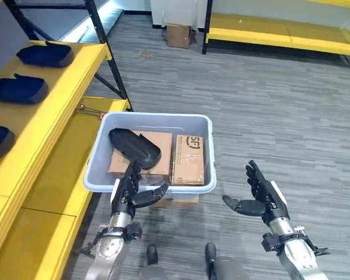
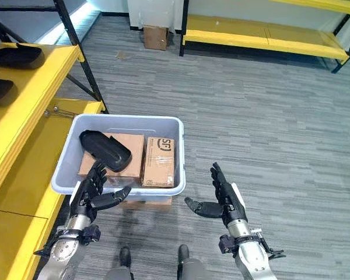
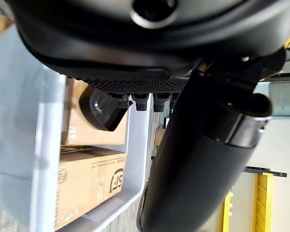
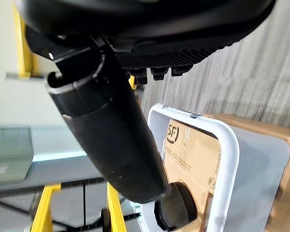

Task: Move parts from the plastic box to the shelf.

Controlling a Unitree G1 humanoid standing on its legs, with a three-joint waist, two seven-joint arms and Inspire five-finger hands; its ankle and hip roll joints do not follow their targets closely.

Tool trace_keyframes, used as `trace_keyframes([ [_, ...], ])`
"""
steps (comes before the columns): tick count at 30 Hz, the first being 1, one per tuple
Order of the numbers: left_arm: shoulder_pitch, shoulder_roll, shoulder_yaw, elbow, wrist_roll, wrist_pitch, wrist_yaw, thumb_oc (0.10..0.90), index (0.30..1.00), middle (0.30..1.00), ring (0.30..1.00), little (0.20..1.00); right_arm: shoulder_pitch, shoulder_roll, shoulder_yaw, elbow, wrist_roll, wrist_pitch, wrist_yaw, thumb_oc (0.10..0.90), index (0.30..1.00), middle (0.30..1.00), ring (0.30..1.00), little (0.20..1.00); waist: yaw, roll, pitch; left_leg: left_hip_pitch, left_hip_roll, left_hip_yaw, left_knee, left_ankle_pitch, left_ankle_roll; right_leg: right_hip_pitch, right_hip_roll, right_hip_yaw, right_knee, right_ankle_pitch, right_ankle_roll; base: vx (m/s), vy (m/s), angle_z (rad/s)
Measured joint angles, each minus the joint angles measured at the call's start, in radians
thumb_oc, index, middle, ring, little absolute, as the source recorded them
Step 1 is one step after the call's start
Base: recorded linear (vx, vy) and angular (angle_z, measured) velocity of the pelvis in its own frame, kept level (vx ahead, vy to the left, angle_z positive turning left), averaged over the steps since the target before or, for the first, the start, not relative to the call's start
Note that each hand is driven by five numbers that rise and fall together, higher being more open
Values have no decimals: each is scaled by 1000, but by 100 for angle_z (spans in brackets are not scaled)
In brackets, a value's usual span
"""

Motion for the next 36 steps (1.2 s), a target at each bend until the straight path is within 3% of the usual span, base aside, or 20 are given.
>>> trace_keyframes([
  [4, -12, 2, 26, -7, 0, 0, 11, 900, 1000, 1000, 1000, 1000, -4, -4, 32, -1, -38, 1, 8, 900, 1000, 1000, 1000, 1000, 3, -8, 1, -5, -50, 48, 10, -30, 34, 26, -51, 27, -115, 69, 43, 40, 172, -25],
  [8, -24, 1, 39, -20, 1, 0, 23, 900, 1000, 1000, 1000, 1000, -16, -20, 35, -2, -112, 2, 9, 900, 1000, 1000, 1000, 1000, 9, -15, 1, -40, -62, 46, 9, -32, 38, 36, -68, 16, -200, 114, 55, 37, 82, 2],
  [12, -24, -4, 40, -30, 2, 0, 39, 900, 1000, 1000, 1000, 1000, -66, -123, 31, -6, -232, 3, -3, 900, 1000, 1000, 1000, 1000, 19, -24, 2, -68, -59, 26, 14, -32, 38, 36, -62, -10, -227, 131, 55, 30, -3, 11],
  [18, -43, 6, 74, -78, 4, -7, 57, 900, 1000, 1000, 1000, 1000, -237, -276, 25, -10, -399, 4, -49, 900, 1000, 1000, 1000, 1000, 43, -85, 5, -154, -44, -38, 41, -23, 27, 2, -48, -67, -227, 131, 49, 22, -84, 28],
  [22, -53, 10, 75, -78, 4, -6, 66, 900, 1000, 1000, 1000, 1000, -391, -325, 51, -9, -472, -2, -85, 900, 1000, 1000, 1000, 1000, 77, -105, 8, -186, -43, -69, 40, -12, 21, -15, -43, -94, -227, 133, 46, 14, -60, 18],
  [30, -71, 25, 66, -83, 4, -6, 68, 900, 1000, 1000, 1000, 1000, -501, -311, 123, -10, -505, -2, -95, 900, 1000, 1000, 1000, 1000, 137, -137, 24, -214, -45, -102, 40, -8, 20, -21, -42, -135, -227, 128, 43, 35, -3, 13],
  [36, -111, 46, 60, -82, 4, -4, 67, 900, 1000, 1000, 1000, 1000, -503, -273, 151, -1, -504, -1, -83, 900, 1000, 1000, 1000, 1000, 142, -150, 33, -233, -64, -130, 60, -12, 25, -14, -57, -160, -226, 121, 44, 56, 152, 16],
])
